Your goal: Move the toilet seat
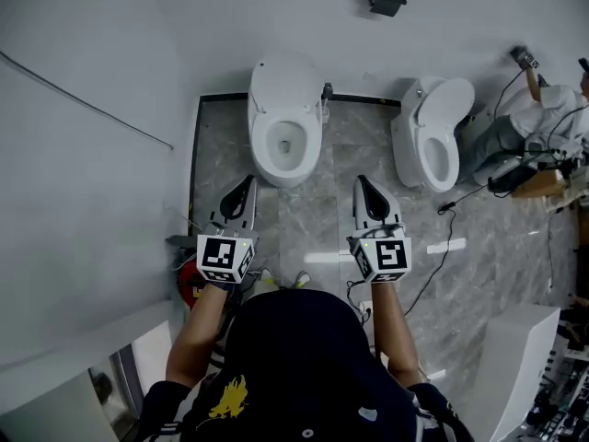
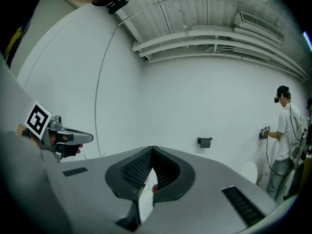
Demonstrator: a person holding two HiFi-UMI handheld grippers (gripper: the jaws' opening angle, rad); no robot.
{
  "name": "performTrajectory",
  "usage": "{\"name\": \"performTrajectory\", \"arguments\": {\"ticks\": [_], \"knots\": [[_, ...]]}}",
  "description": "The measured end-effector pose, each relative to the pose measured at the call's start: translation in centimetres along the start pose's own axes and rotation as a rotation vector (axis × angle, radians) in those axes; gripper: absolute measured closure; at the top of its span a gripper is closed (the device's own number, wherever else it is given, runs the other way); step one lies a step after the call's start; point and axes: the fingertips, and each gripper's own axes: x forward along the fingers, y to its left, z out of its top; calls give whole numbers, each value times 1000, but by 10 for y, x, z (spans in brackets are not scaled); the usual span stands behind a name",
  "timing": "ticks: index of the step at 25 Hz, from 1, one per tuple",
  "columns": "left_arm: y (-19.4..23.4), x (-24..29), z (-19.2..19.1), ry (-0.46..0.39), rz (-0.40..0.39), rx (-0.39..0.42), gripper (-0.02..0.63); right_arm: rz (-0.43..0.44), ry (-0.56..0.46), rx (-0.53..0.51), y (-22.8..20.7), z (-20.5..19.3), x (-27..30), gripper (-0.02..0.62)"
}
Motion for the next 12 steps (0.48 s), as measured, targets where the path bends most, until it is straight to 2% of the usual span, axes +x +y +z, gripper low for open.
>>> {"name": "performTrajectory", "arguments": {"ticks": [12], "knots": [[42,-22,-4,-7,1,-7,591,5,-18,-6,43,6,15,569]]}}
